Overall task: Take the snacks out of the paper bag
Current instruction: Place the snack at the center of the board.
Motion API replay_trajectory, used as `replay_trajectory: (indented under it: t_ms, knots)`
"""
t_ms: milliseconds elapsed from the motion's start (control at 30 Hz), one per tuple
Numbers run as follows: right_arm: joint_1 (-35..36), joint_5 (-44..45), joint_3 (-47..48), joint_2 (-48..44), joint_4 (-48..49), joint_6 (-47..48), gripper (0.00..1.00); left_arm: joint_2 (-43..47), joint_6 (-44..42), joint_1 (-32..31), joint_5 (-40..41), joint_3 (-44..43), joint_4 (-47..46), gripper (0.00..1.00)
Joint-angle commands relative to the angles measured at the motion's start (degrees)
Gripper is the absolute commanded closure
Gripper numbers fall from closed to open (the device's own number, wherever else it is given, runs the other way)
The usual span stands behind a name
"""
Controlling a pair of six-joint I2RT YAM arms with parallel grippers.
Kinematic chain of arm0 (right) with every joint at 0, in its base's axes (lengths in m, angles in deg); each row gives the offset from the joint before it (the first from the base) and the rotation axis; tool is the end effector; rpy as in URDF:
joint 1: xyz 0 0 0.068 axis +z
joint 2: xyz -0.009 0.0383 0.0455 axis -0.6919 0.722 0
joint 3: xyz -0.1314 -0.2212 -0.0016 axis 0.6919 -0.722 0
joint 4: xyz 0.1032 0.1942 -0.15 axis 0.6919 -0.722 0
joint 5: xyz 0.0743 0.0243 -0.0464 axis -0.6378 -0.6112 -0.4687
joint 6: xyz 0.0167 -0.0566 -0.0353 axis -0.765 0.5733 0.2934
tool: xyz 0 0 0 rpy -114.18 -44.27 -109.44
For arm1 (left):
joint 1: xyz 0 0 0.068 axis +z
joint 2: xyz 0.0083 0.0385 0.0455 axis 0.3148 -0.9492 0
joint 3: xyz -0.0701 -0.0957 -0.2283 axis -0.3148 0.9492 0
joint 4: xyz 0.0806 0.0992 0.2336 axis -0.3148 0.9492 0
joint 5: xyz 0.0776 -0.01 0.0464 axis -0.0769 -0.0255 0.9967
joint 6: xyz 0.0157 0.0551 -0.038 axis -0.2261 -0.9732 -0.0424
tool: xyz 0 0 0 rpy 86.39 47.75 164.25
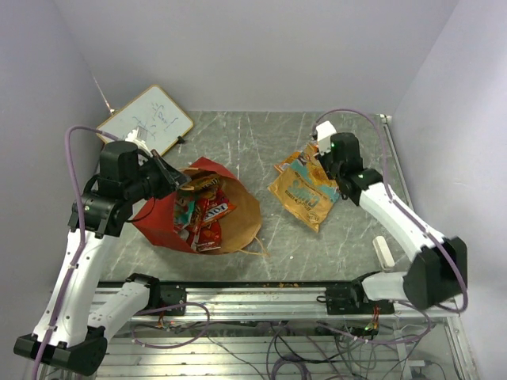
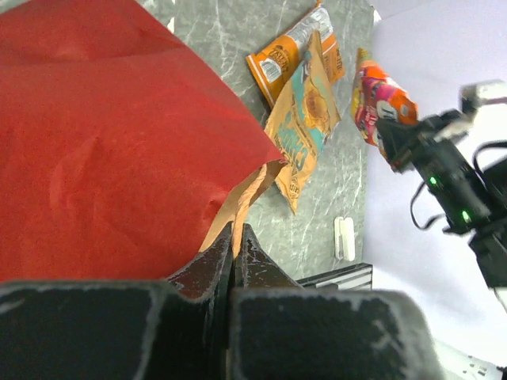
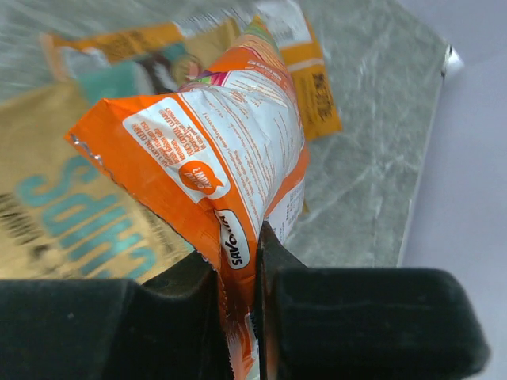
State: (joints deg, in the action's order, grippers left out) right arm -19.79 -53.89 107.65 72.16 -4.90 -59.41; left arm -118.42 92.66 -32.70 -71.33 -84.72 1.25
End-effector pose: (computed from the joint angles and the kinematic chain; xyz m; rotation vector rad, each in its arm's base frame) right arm 0.2881 0.1108 0.2817 -0.5694 2.0242 -0.2342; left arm 0.1860 -0.0603 0.3771 -0.4734 2.1569 -0.8543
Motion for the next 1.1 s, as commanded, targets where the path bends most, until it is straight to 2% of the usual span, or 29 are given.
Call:
replay_trajectory:
  t_ms: [0,267,500,600,667,800,867,967,1067]
  knots:
    - [-6.02,-1.41,4.36,7.66,6.24,4.69,1.0,0.69,-2.3,-0.24,-1.67,0.08,-4.81,0.93]
    - [-7.18,2.64,9.65,22.63,15.39,14.26,1.0,-0.16,-2.19,-0.24,-2.33,0.18,-6.39,0.93]
    - [-7.55,6.69,16.81,33.1,13.75,15.61,1.0,-0.29,-0.15,-0.24,-3.27,-0.47,-5.62,0.93]
    - [-6.94,2.41,15.95,33.25,10.85,13.07,0.98,-1.18,-1.22,-0.24,-3.99,-2.39,-4.06,0.93]
    - [-6.27,0.83,13.89,32.4,10.55,10.81,0.81,-1.68,-2.3,-0.24,-4.25,-3.45,-3.05,0.93]
    - [-5.83,-8.68,12.83,29.5,5.38,3.72,0.57,-2.15,-3.83,-0.24,-3.98,-4.28,-2.02,0.93]
    - [-5.19,-10.11,11.09,26.57,4.32,0.56,0.44,-2.09,-3.52,-0.24,-3.8,-4.04,-2.03,0.93]
    - [-5.14,-13.95,6.86,19.94,4.05,-1.9,0.32,-1.52,-2.24,-0.24,-4.68,-2.65,-4.02,0.93]
    - [-5.16,-20.95,3.04,13.59,3.92,-4.6,0.3,-0.91,-1.82,-0.24,-4.56,-2.34,-4.43,0.93]
